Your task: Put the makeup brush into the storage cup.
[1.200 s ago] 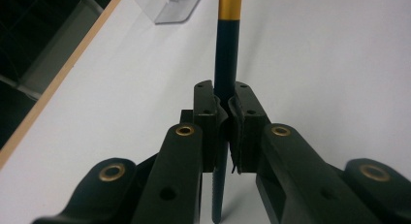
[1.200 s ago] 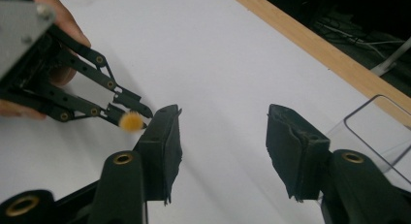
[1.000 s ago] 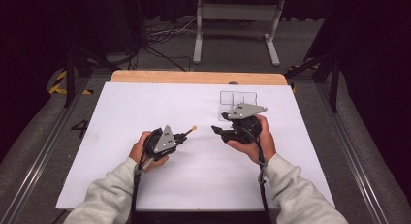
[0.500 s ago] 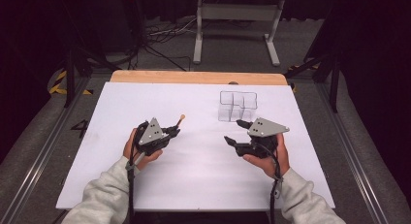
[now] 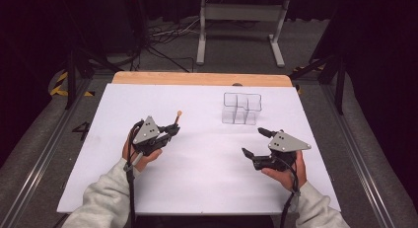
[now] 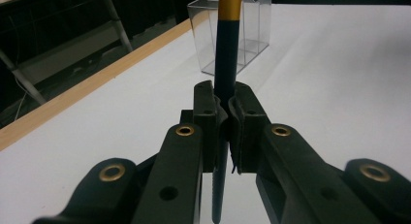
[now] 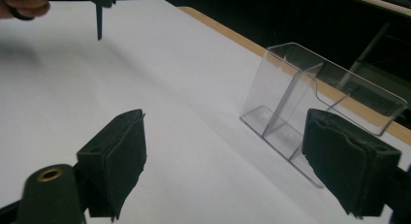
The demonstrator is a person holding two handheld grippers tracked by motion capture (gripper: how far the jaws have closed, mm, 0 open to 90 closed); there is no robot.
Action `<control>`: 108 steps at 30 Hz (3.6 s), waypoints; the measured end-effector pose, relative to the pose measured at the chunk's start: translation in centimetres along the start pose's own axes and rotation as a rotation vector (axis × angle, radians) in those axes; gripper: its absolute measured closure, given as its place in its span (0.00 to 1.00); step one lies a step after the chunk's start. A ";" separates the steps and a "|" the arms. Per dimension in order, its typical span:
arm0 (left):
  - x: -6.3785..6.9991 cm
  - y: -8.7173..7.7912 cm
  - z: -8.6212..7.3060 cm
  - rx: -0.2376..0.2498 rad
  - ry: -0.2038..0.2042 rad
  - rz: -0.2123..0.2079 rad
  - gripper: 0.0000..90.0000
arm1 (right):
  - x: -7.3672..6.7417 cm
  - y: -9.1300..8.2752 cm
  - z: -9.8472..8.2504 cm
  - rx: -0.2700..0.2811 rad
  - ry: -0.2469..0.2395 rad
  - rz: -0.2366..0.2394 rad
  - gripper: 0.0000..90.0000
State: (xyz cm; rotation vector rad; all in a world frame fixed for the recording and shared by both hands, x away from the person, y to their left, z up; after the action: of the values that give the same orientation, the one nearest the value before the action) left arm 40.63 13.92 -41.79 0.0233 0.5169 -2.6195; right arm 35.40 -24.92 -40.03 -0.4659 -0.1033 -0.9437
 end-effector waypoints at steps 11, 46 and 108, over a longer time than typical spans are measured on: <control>-0.3 -0.6 0.2 0.052 -0.034 0.000 0.92 | 0.5 -1.4 -2.7 -0.002 -0.017 -0.069 0.11; -1.2 3.3 3.7 0.157 -0.050 -0.040 0.92 | 0.7 -3.4 -5.8 -0.045 -0.003 -0.104 0.12; 0.8 14.5 13.7 0.234 0.011 -0.177 0.92 | 1.3 -4.2 -5.7 0.003 0.020 -0.111 0.12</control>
State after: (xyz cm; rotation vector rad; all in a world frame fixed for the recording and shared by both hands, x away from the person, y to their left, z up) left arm 47.43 -3.31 -34.31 0.0693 0.2224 -2.8410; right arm 32.17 -30.37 -43.34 -0.4516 -0.1136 -1.0569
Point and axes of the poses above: each handheld gripper's, and its own axes: y roughly forward along the jaws, z roughly out of its top, x roughly to its right, the point moved 1 cm from there along y, roughly forward along the jaws, and after that the axes turned 9 degrees about -z, right-handed, at the moved point
